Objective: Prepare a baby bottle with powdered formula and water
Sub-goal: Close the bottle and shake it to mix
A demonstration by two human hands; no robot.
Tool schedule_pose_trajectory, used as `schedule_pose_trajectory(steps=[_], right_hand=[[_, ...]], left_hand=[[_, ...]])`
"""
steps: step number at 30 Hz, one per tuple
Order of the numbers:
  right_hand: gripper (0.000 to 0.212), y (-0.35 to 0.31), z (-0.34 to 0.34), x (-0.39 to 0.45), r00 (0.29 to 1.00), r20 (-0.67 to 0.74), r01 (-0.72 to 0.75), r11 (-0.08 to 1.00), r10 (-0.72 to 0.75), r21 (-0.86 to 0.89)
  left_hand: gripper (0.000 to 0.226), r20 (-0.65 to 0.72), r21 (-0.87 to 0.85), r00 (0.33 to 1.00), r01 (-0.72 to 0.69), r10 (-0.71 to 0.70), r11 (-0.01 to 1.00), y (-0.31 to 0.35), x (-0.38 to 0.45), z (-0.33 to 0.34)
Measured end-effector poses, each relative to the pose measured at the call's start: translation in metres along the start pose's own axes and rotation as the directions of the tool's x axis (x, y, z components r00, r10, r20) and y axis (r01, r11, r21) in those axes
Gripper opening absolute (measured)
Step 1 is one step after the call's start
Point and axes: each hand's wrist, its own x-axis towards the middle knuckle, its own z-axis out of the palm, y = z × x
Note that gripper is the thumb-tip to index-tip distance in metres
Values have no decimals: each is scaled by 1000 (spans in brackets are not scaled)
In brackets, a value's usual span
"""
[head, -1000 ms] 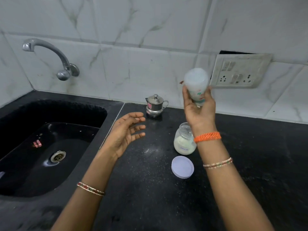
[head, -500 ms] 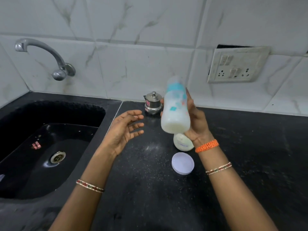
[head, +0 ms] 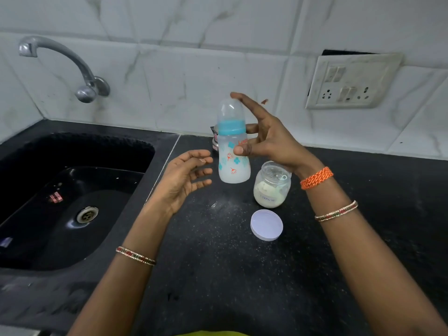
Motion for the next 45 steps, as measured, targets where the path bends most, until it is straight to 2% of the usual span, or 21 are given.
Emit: schedule_pose_trajectory(steps=[5, 7, 9, 11, 12, 13, 14, 15, 16, 18, 19, 21, 23, 25, 27, 28, 32, 36, 40, 43, 45], right_hand=[[89, -14, -4, 14, 976, 198, -21, 948, 88, -317], [88, -23, -7, 27, 913, 314, -26, 804, 262, -595], [84, -31, -6, 41, 726, 316, -102, 549, 611, -830], [75, -30, 2, 50, 375, 293, -129, 362, 880, -923], [72, -26, 3, 53, 201, 323, -147, 355, 925, -923], [71, -20, 0, 54, 97, 384, -196, 396, 918, -897], [72, -14, -7, 54, 81, 467, -270, 470, 881, -840], [75, -7, -17, 53, 154, 548, -362, 563, 822, -743], [75, -1, -28, 52, 302, 588, -464, 655, 750, -597], [68, 11, -41, 48, 667, 488, -561, 811, 562, -167], [64, 18, -43, 44, 791, 387, -539, 839, 473, 76], [64, 38, -39, 34, 885, 265, -464, 764, 382, 448], [64, 47, -23, 21, 916, 213, -398, 712, 339, 579], [48, 47, -10, 16, 959, -29, -170, 654, 282, 737], [20, 43, -1, 9, 866, -362, 176, 467, 345, 866], [21, 41, 4, 5, 822, -445, 285, 418, 356, 862], [52, 37, 27, -6, 832, -484, 212, 651, 271, 729], [50, 21, 19, 2, 549, -748, 496, 575, 374, 651], [69, 23, 32, -3, 751, -604, 194, 787, 265, 586], [70, 22, 34, -1, 654, -723, 381, 730, 222, 568], [70, 19, 38, 2, 733, -674, 327, 823, 90, 465]], left_hand=[[20, -16, 6, 1000, 13, -13, 1000, -2, 0, 0], [21, -31, 14, 999, 38, -37, 999, -4, 1, -1], [22, -72, 21, 994, 82, -80, 996, -7, 3, -1], [23, -123, 13, 985, 123, -121, 992, -8, 5, -2], [23, -139, 8, 981, 135, -133, 991, -9, 5, -3], [23, -145, 3, 980, 141, -140, 990, -9, 5, -4], [23, -147, -3, 978, 146, -145, 989, -10, 5, -5], [23, -150, -9, 977, 151, -150, 989, -10, 4, -6], [22, -155, -13, 976, 154, -154, 988, -11, 3, -8], [22, -167, -23, 973, 158, -160, 987, -11, 3, -10], [22, -174, -29, 971, 162, -164, 986, -11, 3, -10], [23, -181, -33, 968, 171, -174, 985, -11, 4, -8], [23, -178, -28, 968, 175, -177, 984, -10, 4, -5], [22, -174, -25, 970, 166, -168, 986, -9, 5, -5], [22, -185, -39, 970, 152, -157, 988, -8, 6, -6], [22, -191, -49, 969, 152, -158, 987, -8, 7, -6], [22, -180, -62, 968, 164, -173, 984, -9, 10, -1], [23, -181, -93, 973, 126, -141, 988, -6, 11, 0], [22, -170, -84, 974, 137, -150, 987, -4, 9, 2], [23, -177, -102, 976, 113, -130, 988, -3, 9, 0], [21, -155, -120, 977, 127, -145, 985, -4, 6, 3]])
